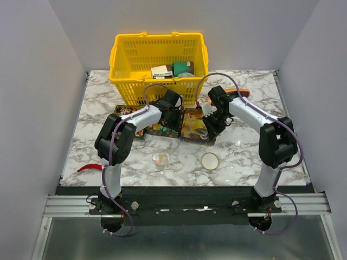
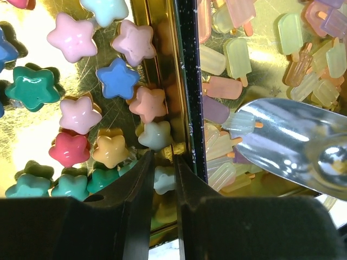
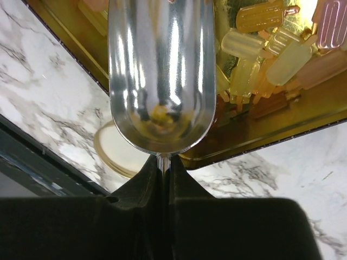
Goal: Pack the candies
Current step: Scoop the fake candies from the storage box.
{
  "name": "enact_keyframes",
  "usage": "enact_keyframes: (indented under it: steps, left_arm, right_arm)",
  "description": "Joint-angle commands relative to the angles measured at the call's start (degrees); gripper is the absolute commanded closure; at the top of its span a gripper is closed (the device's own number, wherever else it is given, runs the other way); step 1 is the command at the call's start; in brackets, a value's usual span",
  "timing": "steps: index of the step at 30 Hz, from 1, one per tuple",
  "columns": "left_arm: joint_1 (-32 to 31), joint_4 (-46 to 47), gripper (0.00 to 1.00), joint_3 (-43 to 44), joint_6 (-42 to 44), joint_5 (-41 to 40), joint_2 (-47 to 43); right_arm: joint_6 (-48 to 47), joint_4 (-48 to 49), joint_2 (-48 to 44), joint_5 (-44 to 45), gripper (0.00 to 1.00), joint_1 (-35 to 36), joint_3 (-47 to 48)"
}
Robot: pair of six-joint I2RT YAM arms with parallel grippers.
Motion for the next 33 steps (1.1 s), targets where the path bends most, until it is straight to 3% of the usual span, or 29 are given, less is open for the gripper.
enact_keyframes:
  steps: [1,20,33]
  left_arm:
    - [-2.14,3.46,0.72,1.16,-2.48,7.15,1.18]
    - [-2.23,3.72,0.73,0.81,-2.74,6.79,1.01]
    - [-2.23,4.16,0.75,0.28,-2.83,8.02,1.18]
  right_arm:
    - [9.96,8.98,3.84,-6.07,0.99,2.25,1.83]
    - [19.28,10.56,5.16,1.76,0.99,2.34,4.29]
    - [22.36,17.06,9.47,14.06,0.99,4.09,3.94]
